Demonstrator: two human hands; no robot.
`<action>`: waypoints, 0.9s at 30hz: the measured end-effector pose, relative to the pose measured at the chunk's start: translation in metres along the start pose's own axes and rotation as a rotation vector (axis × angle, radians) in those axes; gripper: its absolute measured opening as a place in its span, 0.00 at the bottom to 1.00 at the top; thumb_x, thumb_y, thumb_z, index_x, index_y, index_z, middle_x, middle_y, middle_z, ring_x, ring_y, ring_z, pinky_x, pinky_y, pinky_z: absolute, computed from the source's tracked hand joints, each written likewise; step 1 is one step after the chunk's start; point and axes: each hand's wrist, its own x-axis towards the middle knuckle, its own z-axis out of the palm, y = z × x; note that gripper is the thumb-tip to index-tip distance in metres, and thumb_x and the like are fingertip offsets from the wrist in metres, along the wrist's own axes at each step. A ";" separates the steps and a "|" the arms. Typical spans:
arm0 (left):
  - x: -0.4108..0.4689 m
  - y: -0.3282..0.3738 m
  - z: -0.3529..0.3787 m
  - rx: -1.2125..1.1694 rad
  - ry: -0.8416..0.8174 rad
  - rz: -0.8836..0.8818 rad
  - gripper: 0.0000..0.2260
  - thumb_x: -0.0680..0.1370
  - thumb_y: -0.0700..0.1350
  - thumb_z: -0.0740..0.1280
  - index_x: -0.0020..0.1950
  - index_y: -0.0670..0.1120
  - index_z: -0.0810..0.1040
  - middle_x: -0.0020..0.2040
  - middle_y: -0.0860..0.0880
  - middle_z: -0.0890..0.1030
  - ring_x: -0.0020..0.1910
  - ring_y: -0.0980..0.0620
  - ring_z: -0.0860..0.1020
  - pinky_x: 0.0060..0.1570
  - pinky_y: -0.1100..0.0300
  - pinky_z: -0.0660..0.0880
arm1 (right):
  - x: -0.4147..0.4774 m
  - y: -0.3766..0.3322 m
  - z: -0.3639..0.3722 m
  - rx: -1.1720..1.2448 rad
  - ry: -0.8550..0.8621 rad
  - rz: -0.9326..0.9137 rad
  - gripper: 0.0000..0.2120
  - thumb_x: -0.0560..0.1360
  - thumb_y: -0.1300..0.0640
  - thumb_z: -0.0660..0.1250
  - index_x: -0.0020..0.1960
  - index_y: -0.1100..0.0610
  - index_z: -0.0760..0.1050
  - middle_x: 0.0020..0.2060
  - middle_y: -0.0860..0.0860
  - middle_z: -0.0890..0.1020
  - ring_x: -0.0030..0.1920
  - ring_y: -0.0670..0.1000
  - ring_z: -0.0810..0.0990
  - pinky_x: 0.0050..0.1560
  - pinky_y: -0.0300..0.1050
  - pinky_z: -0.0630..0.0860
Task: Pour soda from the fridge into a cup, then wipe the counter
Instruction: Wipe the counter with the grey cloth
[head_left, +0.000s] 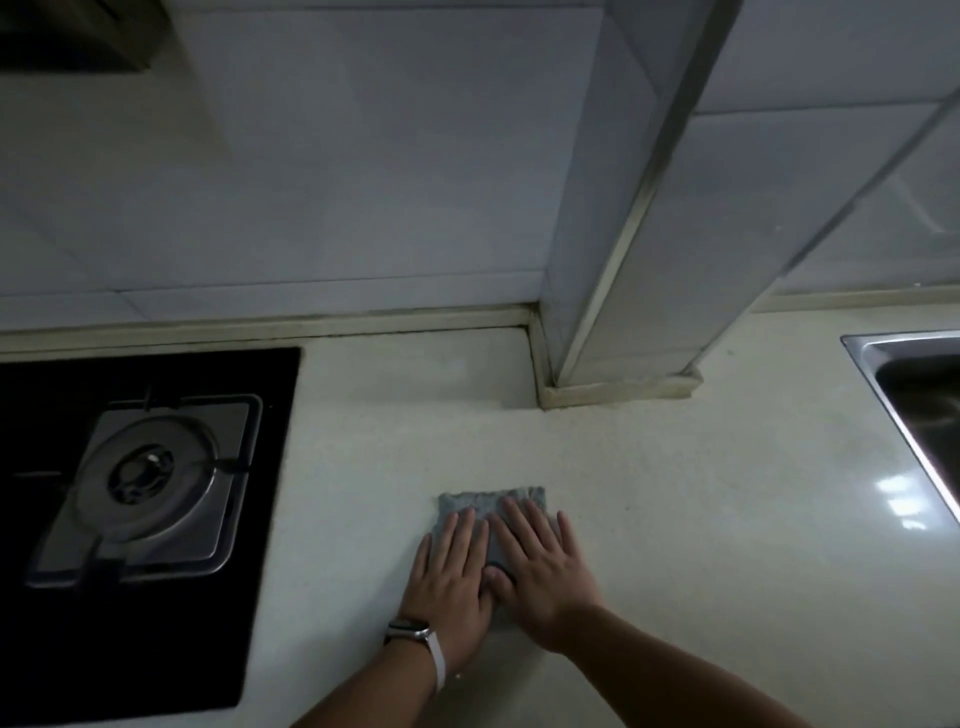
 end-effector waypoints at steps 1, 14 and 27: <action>-0.005 0.001 0.003 0.006 -0.002 0.003 0.26 0.79 0.54 0.54 0.72 0.44 0.73 0.73 0.46 0.72 0.74 0.48 0.61 0.72 0.52 0.46 | -0.007 -0.001 0.003 -0.001 0.006 -0.004 0.33 0.76 0.30 0.28 0.77 0.44 0.33 0.75 0.44 0.31 0.73 0.48 0.24 0.70 0.52 0.23; -0.030 -0.012 0.017 0.005 0.089 0.090 0.27 0.81 0.55 0.50 0.75 0.45 0.69 0.76 0.44 0.67 0.75 0.42 0.66 0.73 0.41 0.63 | -0.043 -0.027 0.011 -0.044 0.039 0.002 0.28 0.83 0.42 0.42 0.79 0.55 0.51 0.78 0.55 0.54 0.78 0.57 0.47 0.74 0.61 0.46; -0.031 -0.006 0.023 0.068 0.048 0.009 0.27 0.82 0.55 0.47 0.76 0.43 0.67 0.76 0.45 0.68 0.75 0.44 0.64 0.72 0.49 0.45 | -0.036 -0.025 0.016 -0.051 0.051 -0.088 0.30 0.81 0.41 0.33 0.77 0.55 0.35 0.77 0.52 0.35 0.75 0.52 0.28 0.71 0.53 0.28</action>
